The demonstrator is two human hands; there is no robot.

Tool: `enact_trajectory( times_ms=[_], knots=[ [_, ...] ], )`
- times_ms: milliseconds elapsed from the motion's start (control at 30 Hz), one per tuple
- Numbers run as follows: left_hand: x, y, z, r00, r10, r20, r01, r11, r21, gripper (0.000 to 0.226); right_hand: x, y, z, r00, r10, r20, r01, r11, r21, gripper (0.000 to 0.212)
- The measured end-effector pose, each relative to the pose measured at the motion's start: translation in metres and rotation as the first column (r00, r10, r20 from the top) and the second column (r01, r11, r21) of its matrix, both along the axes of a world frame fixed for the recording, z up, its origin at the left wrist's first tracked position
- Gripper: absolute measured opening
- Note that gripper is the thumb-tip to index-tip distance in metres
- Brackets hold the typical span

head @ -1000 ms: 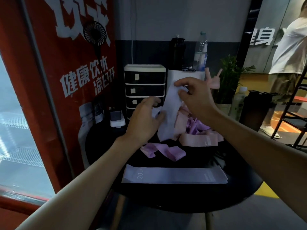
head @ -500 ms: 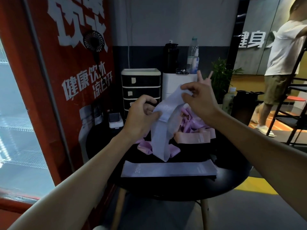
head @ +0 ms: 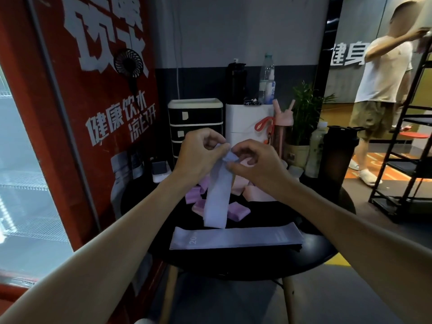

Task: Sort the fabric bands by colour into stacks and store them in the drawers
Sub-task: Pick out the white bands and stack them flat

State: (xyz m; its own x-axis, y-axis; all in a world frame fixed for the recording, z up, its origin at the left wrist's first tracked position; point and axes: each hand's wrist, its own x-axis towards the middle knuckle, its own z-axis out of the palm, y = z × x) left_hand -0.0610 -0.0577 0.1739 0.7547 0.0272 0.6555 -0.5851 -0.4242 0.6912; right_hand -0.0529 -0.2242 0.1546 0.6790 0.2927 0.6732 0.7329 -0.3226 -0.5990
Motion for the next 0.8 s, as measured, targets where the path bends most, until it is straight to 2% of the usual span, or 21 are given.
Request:
enact_trajectory(
  times_ms=[133, 233, 333, 400, 467, 567, 633, 700, 800],
  knots=[
    [0.000, 0.002, -0.001, 1.000, 0.014, 0.000, -0.014, 1.000, 0.007, 0.007, 0.000, 0.004, -0.001, 0.993, -0.082, 0.088, 0.079, 0.996, 0.035, 0.002],
    [0.000, 0.003, -0.004, 0.994, 0.109, 0.027, -0.110, 0.993, 0.035, 0.007, 0.003, 0.004, -0.001, 0.977, -0.160, 0.138, 0.157, 0.987, 0.035, 0.008],
    [-0.004, 0.003, -0.006, 0.980, 0.200, 0.012, -0.201, 0.977, 0.072, 0.026, 0.006, 0.005, 0.000, 0.975, -0.202, 0.092, 0.193, 0.976, 0.096, 0.011],
    [-0.005, 0.002, -0.007, 0.986, 0.146, -0.076, -0.138, 0.985, 0.104, 0.045, 0.006, 0.006, 0.000, 0.975, -0.209, 0.070, 0.197, 0.969, 0.146, 0.011],
    [-0.008, -0.002, -0.006, 0.984, 0.073, -0.165, -0.059, 0.994, 0.092, 0.056, 0.004, 0.008, 0.000, 0.977, -0.194, 0.084, 0.180, 0.972, 0.148, 0.011],
    [-0.013, -0.008, 0.000, 0.958, -0.035, -0.285, 0.014, 0.997, -0.076, 0.052, -0.002, 0.015, 0.000, 0.988, -0.106, 0.114, 0.092, 0.988, 0.126, 0.008],
    [-0.015, -0.010, 0.003, 0.945, -0.092, -0.315, 0.037, 0.983, -0.178, 0.049, -0.004, 0.016, 0.001, 0.989, -0.059, 0.137, 0.044, 0.993, 0.107, 0.005],
    [-0.013, -0.008, 0.003, 0.950, -0.087, -0.300, 0.025, 0.979, -0.205, 0.043, -0.004, 0.016, 0.002, 0.986, -0.036, 0.162, 0.021, 0.996, 0.091, 0.013],
    [-0.016, -0.005, 0.004, 0.952, -0.059, -0.299, -0.004, 0.979, -0.205, 0.027, -0.003, 0.014, 0.004, 0.996, -0.075, 0.045, 0.068, 0.988, 0.141, 0.027]
  ],
)
